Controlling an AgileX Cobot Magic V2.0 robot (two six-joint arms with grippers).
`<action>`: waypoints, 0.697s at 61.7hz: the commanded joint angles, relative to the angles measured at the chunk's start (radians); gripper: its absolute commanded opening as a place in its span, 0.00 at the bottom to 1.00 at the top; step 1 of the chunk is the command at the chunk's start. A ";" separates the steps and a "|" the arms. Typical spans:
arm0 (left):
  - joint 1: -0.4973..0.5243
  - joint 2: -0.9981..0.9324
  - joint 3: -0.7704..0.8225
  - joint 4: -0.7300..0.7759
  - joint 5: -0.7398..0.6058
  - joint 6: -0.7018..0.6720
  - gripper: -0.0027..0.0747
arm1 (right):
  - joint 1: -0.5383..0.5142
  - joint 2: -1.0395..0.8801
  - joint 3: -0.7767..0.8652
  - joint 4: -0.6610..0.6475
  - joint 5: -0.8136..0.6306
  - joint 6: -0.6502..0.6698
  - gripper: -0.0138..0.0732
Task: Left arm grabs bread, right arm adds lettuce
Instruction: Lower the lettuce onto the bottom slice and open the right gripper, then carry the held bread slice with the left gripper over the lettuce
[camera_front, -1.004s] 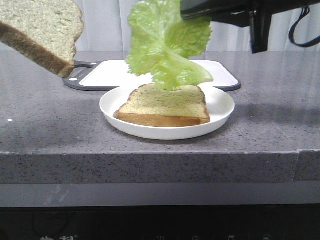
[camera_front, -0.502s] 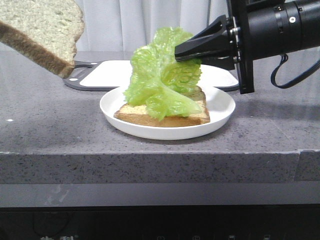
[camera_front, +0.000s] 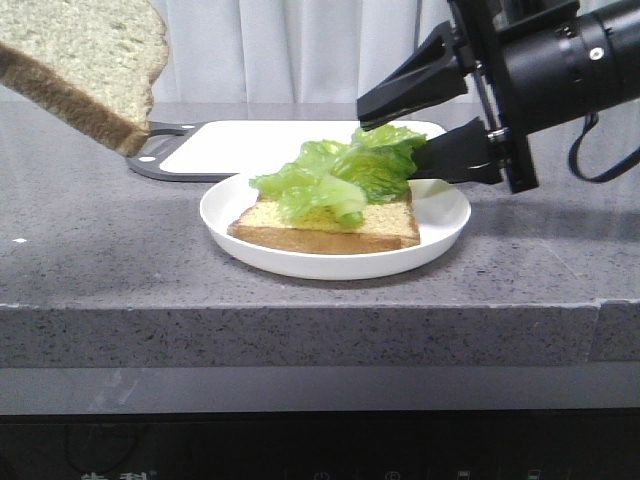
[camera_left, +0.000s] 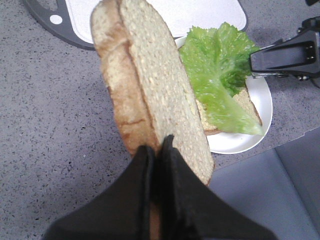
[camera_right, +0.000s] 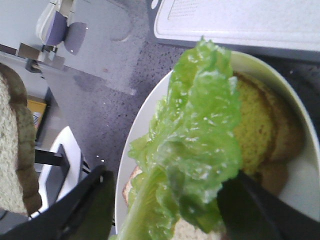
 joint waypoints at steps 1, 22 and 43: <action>0.003 -0.011 -0.026 -0.026 -0.065 -0.002 0.01 | -0.012 -0.106 -0.020 -0.033 0.004 0.002 0.70; 0.003 0.000 -0.026 -0.058 -0.099 -0.002 0.01 | -0.012 -0.410 -0.020 -0.511 -0.189 0.286 0.70; 0.003 0.177 -0.028 -0.545 -0.139 0.382 0.01 | -0.012 -0.706 -0.019 -0.658 -0.079 0.405 0.70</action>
